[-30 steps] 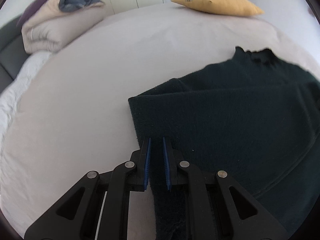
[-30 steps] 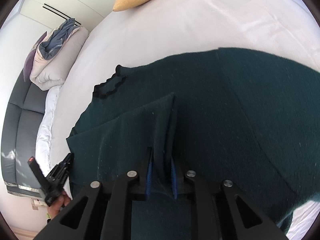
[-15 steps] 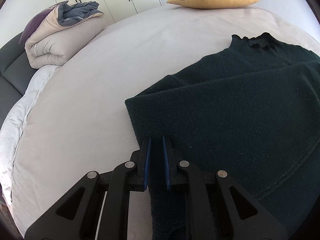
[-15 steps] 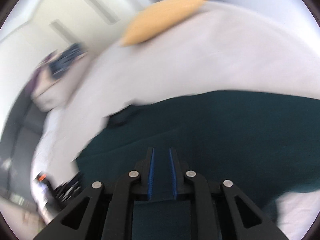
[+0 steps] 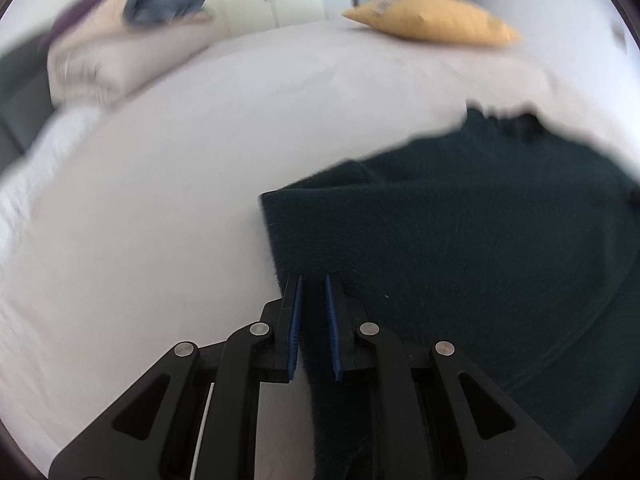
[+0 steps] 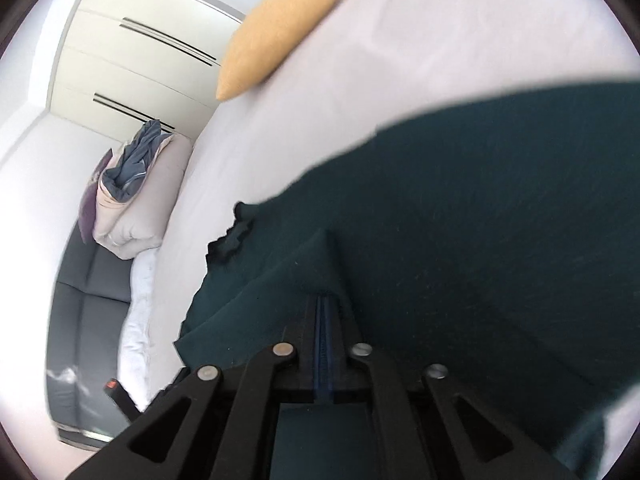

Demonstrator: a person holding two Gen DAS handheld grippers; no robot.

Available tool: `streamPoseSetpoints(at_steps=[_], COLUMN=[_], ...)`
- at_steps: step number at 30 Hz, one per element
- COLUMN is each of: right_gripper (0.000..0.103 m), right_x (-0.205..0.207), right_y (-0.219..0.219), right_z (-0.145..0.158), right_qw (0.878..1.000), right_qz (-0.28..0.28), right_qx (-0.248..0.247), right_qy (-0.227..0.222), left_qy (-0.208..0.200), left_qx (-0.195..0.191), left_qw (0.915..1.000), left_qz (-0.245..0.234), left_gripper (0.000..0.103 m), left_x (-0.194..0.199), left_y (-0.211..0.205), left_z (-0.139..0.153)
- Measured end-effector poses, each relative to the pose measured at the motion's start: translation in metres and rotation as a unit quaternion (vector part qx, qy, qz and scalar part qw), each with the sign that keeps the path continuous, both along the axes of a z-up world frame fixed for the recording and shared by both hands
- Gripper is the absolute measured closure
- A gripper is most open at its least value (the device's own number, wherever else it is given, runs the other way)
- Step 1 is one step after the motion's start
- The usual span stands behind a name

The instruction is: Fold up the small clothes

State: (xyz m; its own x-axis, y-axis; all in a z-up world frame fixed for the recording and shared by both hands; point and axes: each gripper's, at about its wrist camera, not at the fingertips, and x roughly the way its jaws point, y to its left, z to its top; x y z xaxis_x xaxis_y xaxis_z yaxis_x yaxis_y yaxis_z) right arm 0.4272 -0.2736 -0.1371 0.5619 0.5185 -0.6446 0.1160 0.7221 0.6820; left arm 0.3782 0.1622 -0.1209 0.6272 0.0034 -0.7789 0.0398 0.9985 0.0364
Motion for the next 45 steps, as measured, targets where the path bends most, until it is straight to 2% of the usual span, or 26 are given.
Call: streamPoseSetpoints(at_steps=[3, 6, 8, 9, 11, 13, 14, 16, 20, 22, 26, 27, 28, 30, 31, 33, 37, 39, 40, 43, 45], right_gripper=[0.092, 0.092, 0.092, 0.103, 0.103, 0.103, 0.103, 0.103, 0.103, 0.103, 0.096, 0.088, 0.072, 0.054, 0.049, 0.048, 0.046, 0.046, 0.049, 0.049, 0.049], right_x=[0.002, 0.013, 0.019, 0.023, 0.022, 0.017, 0.017, 0.011, -0.004, -0.015, -0.047, -0.056, -0.067, -0.095, -0.112, -0.140, -0.198, -0.228, -0.245, -0.270, -0.273], right_y=[0.030, 0.052, 0.055, 0.055, 0.049, 0.046, 0.050, 0.048, 0.044, 0.037, 0.020, 0.014, 0.007, -0.019, -0.037, -0.075, -0.159, -0.204, -0.227, -0.268, -0.283], right_z=[0.004, -0.005, -0.023, -0.034, -0.045, -0.046, -0.044, -0.044, -0.046, -0.046, -0.042, -0.039, -0.034, -0.019, -0.012, -0.005, -0.008, -0.017, -0.024, -0.026, -0.028], right_qw=[0.997, 0.993, 0.993, 0.994, 0.991, 0.991, 0.992, 0.992, 0.993, 0.993, 0.994, 0.995, 0.995, 0.996, 0.996, 0.993, 0.974, 0.951, 0.934, 0.904, 0.891], right_qz=[0.063, 0.096, 0.093, 0.085, 0.078, 0.080, 0.084, 0.089, 0.081, 0.075, 0.067, 0.063, 0.055, 0.018, -0.009, -0.062, -0.195, -0.279, -0.319, -0.381, -0.402], right_qx=[0.044, 0.063, 0.061, 0.057, 0.095, 0.096, 0.087, 0.073, 0.075, 0.080, 0.077, 0.078, 0.081, 0.083, 0.084, 0.096, 0.110, 0.132, 0.160, 0.191, 0.205], right_qy=[-0.014, -0.006, 0.027, 0.048, 0.046, 0.045, 0.043, 0.041, 0.039, 0.034, 0.030, 0.025, 0.017, -0.007, -0.023, -0.035, -0.035, -0.021, -0.021, -0.039, -0.046], left_qy=[0.012, 0.026, 0.059, 0.078, 0.091, 0.081, 0.077, 0.070, 0.060, 0.055, 0.032, 0.030, 0.030, 0.025, 0.018, 0.009, 0.006, 0.017, 0.023, 0.039, 0.049], left_qx=[-0.090, -0.182, -0.231, -0.247, -0.261, -0.279, -0.280, -0.259, -0.209, -0.192, -0.137, -0.129, -0.126, -0.125, -0.129, -0.145, -0.199, -0.223, -0.232, -0.233, -0.244], left_qw=[0.9958, 0.9829, 0.9709, 0.9654, 0.9606, 0.9563, 0.9566, 0.9627, 0.9751, 0.9787, 0.9890, 0.9901, 0.9906, 0.9907, 0.9902, 0.9880, 0.9789, 0.9736, 0.9713, 0.9699, 0.9664], left_qz=[0.012, -0.009, -0.028, -0.032, -0.033, -0.029, -0.029, -0.033, -0.044, -0.047, -0.045, -0.045, -0.045, -0.048, -0.051, -0.055, -0.047, -0.044, -0.048, -0.060, -0.066], left_gripper=[0.091, 0.091, 0.091, 0.091, 0.092, 0.092, 0.092, 0.092, 0.092, 0.092, 0.092, 0.092, 0.092, 0.092, 0.092, 0.092, 0.092, 0.092, 0.092, 0.092, 0.092], left_x=[0.008, 0.024, 0.039, 0.047, 0.050, 0.043, 0.038, 0.029, 0.000, -0.015, -0.052, -0.059, -0.066, -0.086, -0.097, -0.120, -0.155, -0.168, -0.174, -0.184, -0.189], left_y=[0.030, 0.049, 0.053, 0.056, 0.059, 0.062, 0.063, 0.058, 0.040, 0.033, 0.021, 0.020, 0.018, 0.016, 0.015, 0.017, 0.017, 0.011, 0.006, -0.015, -0.026], left_z=[0.012, 0.019, 0.010, 0.001, -0.013, -0.015, -0.014, -0.013, -0.010, -0.009, -0.002, 0.001, 0.003, 0.012, 0.017, 0.026, 0.032, 0.030, 0.028, 0.025, 0.023])
